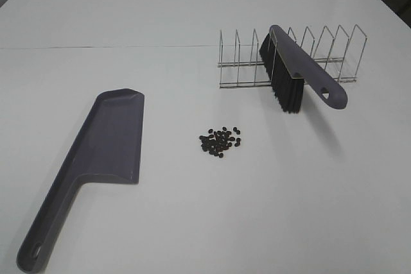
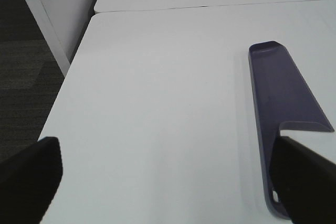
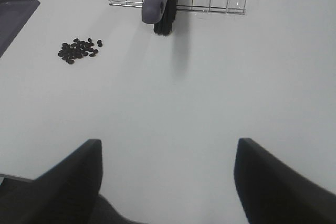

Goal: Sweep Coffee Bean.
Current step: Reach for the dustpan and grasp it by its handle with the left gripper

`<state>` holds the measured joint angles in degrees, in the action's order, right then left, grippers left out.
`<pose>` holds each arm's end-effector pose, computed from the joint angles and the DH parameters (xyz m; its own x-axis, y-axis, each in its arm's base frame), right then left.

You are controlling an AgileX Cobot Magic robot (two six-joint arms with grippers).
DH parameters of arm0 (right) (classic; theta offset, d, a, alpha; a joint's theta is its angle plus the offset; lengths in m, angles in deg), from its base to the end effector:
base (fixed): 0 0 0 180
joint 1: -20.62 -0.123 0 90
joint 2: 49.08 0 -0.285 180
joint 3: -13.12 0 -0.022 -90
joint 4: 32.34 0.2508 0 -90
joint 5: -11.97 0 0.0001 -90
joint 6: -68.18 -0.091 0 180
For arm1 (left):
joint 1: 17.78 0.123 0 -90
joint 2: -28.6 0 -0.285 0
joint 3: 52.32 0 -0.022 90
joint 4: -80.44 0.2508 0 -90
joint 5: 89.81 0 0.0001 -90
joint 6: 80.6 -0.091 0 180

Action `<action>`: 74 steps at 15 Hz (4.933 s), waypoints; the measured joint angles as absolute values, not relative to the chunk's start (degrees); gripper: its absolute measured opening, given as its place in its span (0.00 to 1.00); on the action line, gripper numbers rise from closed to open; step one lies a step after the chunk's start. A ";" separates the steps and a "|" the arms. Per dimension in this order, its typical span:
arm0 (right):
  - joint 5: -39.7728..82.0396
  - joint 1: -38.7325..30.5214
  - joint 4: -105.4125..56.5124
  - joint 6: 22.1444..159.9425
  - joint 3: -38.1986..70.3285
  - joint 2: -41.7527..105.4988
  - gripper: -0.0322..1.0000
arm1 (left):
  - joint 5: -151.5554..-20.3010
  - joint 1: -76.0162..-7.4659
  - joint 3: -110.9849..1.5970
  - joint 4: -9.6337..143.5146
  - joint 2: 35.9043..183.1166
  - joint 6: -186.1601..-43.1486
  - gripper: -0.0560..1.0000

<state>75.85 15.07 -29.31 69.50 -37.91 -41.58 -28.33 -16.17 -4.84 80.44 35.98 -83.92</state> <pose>-0.0038 0.0040 0.2611 -0.5330 -0.0515 -0.8445 -0.1364 0.9903 0.0256 -0.0087 -0.0002 0.2815 -0.4444 0.0454 -0.8947 -0.0024 0.9986 0.0519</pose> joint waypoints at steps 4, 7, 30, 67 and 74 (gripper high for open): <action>75.85 15.07 -29.31 69.50 -37.91 -41.58 0.63 | -28.33 -16.17 -4.84 80.44 35.98 -83.92 0.99; 75.85 15.07 -29.31 69.50 -37.91 -41.58 0.63 | -28.33 -16.17 -4.84 80.44 35.98 -83.92 0.99; 75.85 15.07 -29.88 68.58 -37.91 -41.58 0.98 | -28.33 -16.17 -4.84 80.44 35.98 -83.92 0.99; 75.85 15.07 -31.20 67.44 -37.91 -41.58 0.98 | -25.01 -20.36 -17.91 78.38 86.23 -79.16 0.98; 75.85 15.07 -31.20 67.44 -37.91 -41.58 0.98 | -43.06 -42.59 -17.45 79.35 112.47 -60.89 0.98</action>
